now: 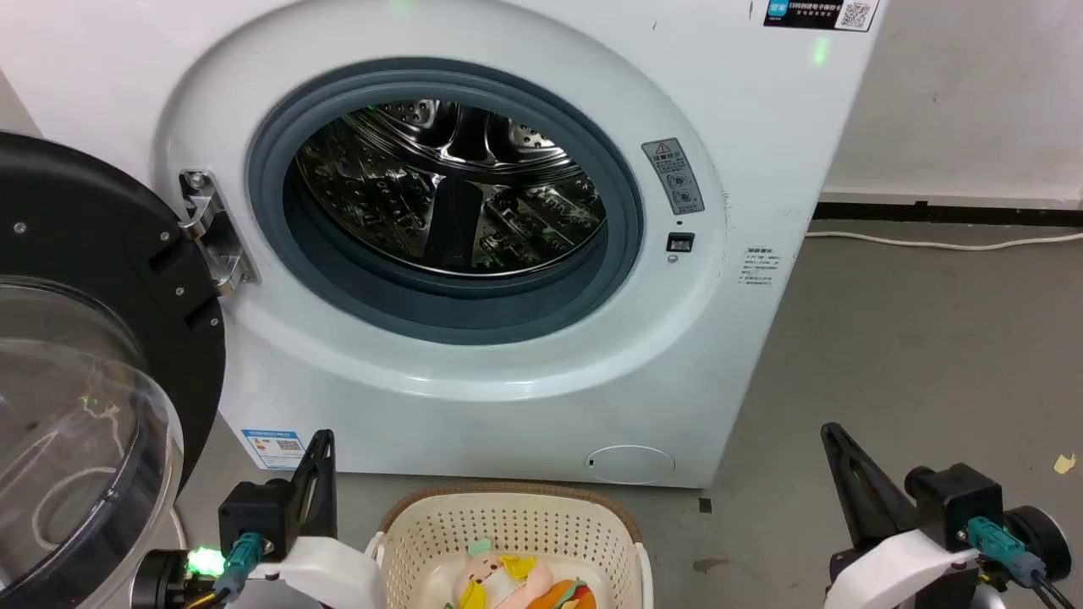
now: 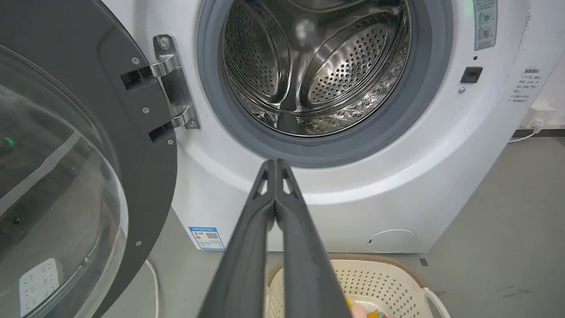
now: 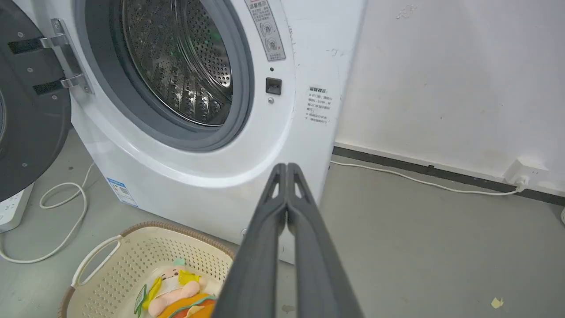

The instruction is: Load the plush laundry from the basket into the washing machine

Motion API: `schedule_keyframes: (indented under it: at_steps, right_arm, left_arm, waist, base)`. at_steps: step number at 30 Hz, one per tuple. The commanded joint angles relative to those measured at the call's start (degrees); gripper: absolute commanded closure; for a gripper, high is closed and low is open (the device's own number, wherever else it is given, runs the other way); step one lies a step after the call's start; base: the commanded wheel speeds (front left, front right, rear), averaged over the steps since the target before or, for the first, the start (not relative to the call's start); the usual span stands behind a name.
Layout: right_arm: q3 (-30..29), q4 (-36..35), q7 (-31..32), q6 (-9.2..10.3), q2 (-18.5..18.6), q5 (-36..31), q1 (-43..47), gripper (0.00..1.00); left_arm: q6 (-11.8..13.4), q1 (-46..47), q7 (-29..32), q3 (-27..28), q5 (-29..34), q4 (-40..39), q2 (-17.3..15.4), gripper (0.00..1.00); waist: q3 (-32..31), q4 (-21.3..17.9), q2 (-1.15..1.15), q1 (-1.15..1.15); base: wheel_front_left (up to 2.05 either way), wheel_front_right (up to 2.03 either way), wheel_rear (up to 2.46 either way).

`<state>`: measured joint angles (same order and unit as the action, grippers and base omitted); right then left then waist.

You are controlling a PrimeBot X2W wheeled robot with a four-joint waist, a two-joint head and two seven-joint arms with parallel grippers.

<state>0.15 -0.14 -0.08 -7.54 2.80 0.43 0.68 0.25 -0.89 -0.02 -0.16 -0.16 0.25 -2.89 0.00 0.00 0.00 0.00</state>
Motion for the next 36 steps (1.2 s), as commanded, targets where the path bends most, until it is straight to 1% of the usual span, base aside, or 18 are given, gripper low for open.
schedule_keyframes:
  at_steps: [1,23,24,26,27,28,36]
  right_arm:
    - [-0.1,0.1,0.1,0.05,0.1,-0.4,-0.7,1.00]
    - [-0.1,0.1,0.1,0.05,0.1,-0.4,-0.7,1.00]
    - [0.0,0.0,0.0,0.00,0.0,0.0,0.0,0.00]
    - [0.0,0.0,0.0,0.00,0.0,0.1,0.0,0.00]
    - [0.1,0.0,0.0,0.00,0.0,0.1,0.0,1.00]
    - [0.1,0.0,-0.1,0.00,0.0,0.2,0.0,0.00]
    - [0.0,-0.2,-1.1,0.00,0.0,1.6,0.0,0.00]
  left_arm:
    - [-0.2,0.9,0.0,0.2,0.2,-0.2,0.0,1.00]
    - [-0.2,0.9,0.0,0.2,0.2,-0.2,0.0,1.00]
    - [0.0,0.0,0.0,0.0,0.0,0.0,0.0,0.00]
    - [0.1,0.0,0.0,-0.1,0.0,0.0,0.0,0.00]
    - [0.1,0.0,0.0,-0.1,0.0,0.0,0.0,1.00]
    - [0.1,0.0,-0.1,-0.1,0.0,0.0,0.0,0.00]
    - [0.4,0.1,-1.1,-0.7,0.0,-0.4,0.0,0.00]
  waist:
    - [0.0,0.0,0.00,0.00]
    - [0.0,0.0,0.00,0.00]
    - [0.0,0.0,0.00,0.00]
    - [0.0,0.0,0.00,0.00]
    - [0.0,0.0,0.00,0.00]
    - [0.0,0.0,0.00,0.00]
    - [0.5,-0.2,0.00,0.00]
  base:
    - [0.00,0.00,0.00]
    - [0.00,0.00,0.00]
    - [0.00,0.00,0.00]
    - [0.00,0.00,0.00]
    - [0.00,0.00,0.00]
    - [0.00,0.00,0.00]
    - [0.00,0.00,0.00]
